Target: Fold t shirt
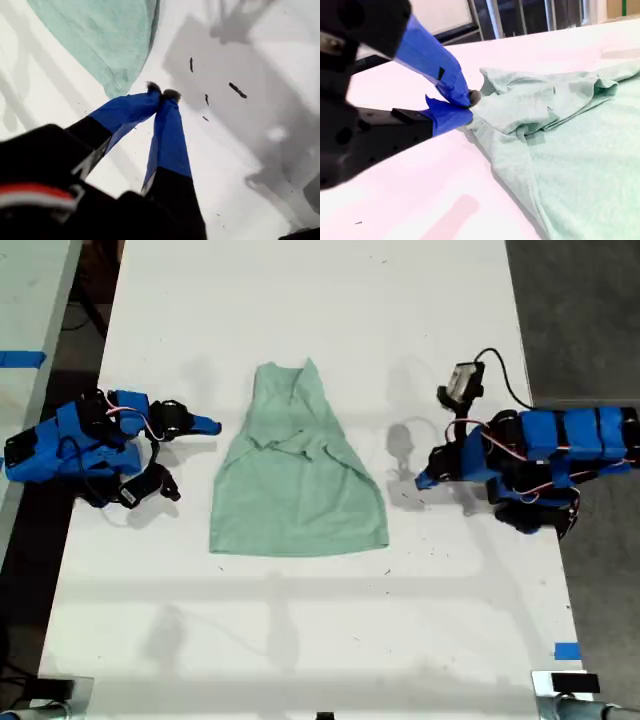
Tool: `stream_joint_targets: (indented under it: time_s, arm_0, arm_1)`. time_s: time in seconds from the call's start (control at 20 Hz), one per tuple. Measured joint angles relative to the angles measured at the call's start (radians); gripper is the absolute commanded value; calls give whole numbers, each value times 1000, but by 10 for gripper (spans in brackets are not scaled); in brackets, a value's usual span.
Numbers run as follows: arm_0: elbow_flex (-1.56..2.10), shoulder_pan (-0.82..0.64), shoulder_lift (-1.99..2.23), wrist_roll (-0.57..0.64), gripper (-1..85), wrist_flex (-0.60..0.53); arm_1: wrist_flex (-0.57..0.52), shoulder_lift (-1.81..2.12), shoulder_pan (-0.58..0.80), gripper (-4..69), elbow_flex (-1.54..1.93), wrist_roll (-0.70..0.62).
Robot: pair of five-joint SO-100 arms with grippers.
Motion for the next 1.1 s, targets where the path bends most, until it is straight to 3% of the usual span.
stream_joint_targets:
  time_s: [0.05, 0.1, 0.35, 0.5, 0.6, 0.7, 0.85, 1.1]
  arm_0:
    - [0, 0, 0, 0, -3, 0]
    - [0, 0, 0, 0, -3, 0]
    - [0, 0, 0, 0, -3, 0]
    - [0, 0, 0, 0, -3, 0]
    - [0, 3, 0, 0, -3, 0]
    - [0, 9, 0, 0, -3, 0]
    - [0, 9, 0, 0, -3, 0]
    - [0, 9, 0, 0, -3, 0]
  arm_1:
    - [-20, -112, -11, 221, -61, 0]
    - [-34, -209, -21, 306, -114, 0]
    - [-71, -557, -67, 350, -290, -5]
    - [-97, -733, -81, 296, -364, -5]
    - [-133, -776, -81, 218, -367, -5]
    - [-190, -775, -80, -8, -354, -9]
    - [-268, -775, -55, -5, -307, -20]
    - [-252, -773, -41, -5, -305, -28]
